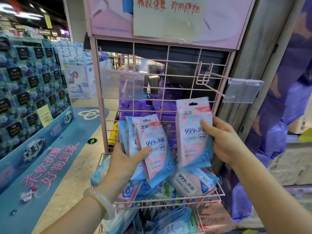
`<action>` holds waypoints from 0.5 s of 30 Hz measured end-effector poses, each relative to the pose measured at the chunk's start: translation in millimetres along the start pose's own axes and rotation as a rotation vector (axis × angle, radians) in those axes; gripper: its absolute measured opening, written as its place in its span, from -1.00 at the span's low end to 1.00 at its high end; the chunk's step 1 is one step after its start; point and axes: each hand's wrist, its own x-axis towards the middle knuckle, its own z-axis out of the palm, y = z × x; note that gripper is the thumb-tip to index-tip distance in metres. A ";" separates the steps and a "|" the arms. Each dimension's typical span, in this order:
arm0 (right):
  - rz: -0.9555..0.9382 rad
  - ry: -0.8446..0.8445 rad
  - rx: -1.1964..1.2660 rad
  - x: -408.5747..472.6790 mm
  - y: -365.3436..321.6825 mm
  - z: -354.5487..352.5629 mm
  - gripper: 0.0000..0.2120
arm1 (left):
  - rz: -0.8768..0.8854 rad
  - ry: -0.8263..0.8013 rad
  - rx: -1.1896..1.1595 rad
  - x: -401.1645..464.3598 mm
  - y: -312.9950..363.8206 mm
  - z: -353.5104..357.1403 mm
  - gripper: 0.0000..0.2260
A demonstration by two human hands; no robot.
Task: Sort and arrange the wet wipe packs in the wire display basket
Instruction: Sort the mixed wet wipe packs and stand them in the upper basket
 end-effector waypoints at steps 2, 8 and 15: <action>0.155 -0.046 0.062 -1.6 6.1 18.2 -0.85 | -0.032 -0.026 -0.007 0.8 1.3 2.5 -0.36; 0.249 -0.030 -0.020 -3.2 24.0 56.6 -0.80 | -0.021 -0.034 -0.046 2.1 5.9 18.4 -0.29; 0.151 0.057 0.086 1.0 8.9 24.6 -0.77 | -0.050 -0.024 -0.118 5.8 6.6 23.4 -0.70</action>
